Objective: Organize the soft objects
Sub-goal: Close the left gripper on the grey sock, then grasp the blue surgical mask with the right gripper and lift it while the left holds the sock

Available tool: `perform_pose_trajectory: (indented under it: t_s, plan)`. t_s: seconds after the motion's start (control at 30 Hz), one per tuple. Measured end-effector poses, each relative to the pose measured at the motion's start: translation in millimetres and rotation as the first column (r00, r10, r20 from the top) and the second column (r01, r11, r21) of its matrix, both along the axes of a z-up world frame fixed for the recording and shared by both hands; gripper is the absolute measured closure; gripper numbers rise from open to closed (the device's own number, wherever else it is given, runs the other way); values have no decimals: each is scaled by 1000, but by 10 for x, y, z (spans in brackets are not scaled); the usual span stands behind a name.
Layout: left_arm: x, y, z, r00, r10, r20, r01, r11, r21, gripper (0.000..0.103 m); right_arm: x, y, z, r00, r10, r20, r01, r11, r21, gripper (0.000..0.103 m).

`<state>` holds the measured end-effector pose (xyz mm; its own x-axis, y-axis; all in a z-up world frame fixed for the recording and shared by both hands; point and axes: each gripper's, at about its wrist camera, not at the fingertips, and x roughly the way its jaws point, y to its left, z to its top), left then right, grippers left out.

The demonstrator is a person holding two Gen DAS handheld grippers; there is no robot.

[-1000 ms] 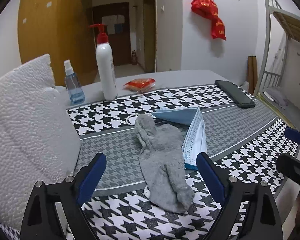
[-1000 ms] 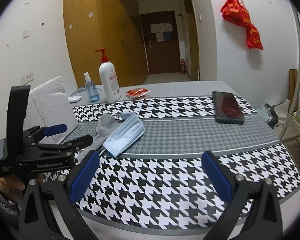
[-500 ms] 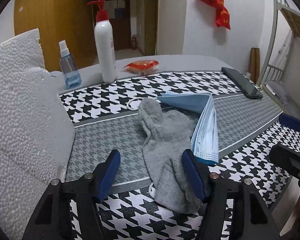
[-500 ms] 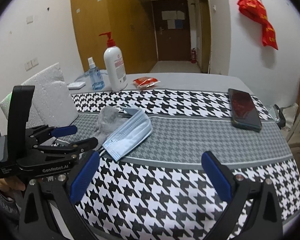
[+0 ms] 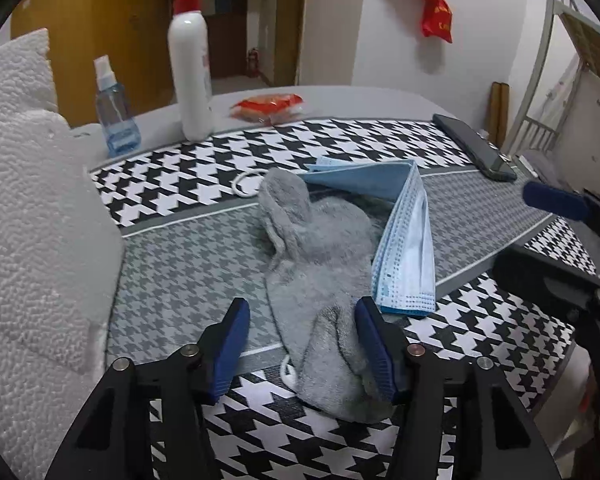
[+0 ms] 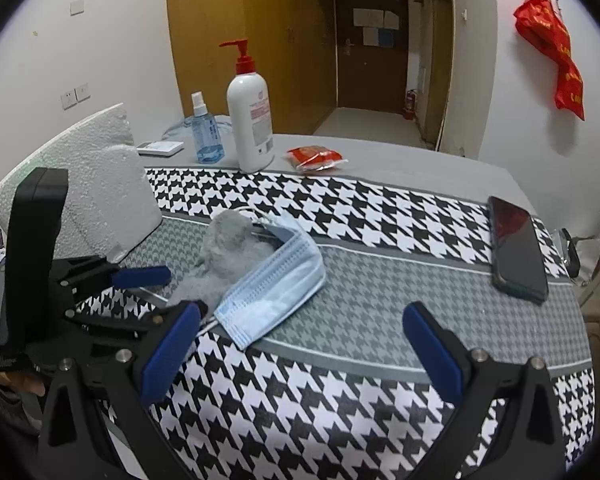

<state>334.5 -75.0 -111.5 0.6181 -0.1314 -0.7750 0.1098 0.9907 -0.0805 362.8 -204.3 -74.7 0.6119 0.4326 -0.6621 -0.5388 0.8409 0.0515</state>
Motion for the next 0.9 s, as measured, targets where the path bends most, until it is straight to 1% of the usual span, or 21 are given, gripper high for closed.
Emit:
perform_pose_trajectory:
  t_s: [0.1,0.17,0.23,0.33,0.43,0.47,0.6,0.7,0.83,0.87,0.9]
  plan:
    - [-5,1,4,1000,-9,3,9,1000,-7,58,57,61,3,1000,11,-14,-12,1000,-13,0]
    - [-18,-26,7,999,-37,3,37,999,-16,74,110,99,-2,1000,14,-22,-15,1000,-20,0]
    - [-40,-61,13,998,-64,5,64,998,-21,84,167,147,-14,999,12,-34,-13,999,-38,0]
    - [-44,-76,16,996,-84,10,84,996,-27,87,229,196,-12,999,20,-46,-22,999,-39,0]
    - [-17,-8,21,995,-97,-2,96,991,-89,88,289,239,-21,998,19,-59,-22,999,-49,0]
    - [-11,2,19,995,-99,-4,98,990,-98,88,311,249,-31,998,9,-61,-13,998,-58,0]
    - [-35,2,37,996,-88,20,90,993,-72,88,387,275,-98,996,-8,-93,1,997,-74,0]
    - [-53,18,51,997,-74,35,76,996,-48,88,441,269,-121,993,-12,-117,4,998,-63,0]
    - [-59,42,46,997,-69,32,70,996,-49,88,522,268,-162,988,-20,-153,12,999,-47,1]
    - [-56,42,49,997,-70,33,71,996,-49,88,542,274,-179,986,-18,-166,11,999,-44,2]
    - [-58,46,49,997,-70,32,72,996,-51,88,563,282,-197,983,-15,-181,8,999,-41,9]
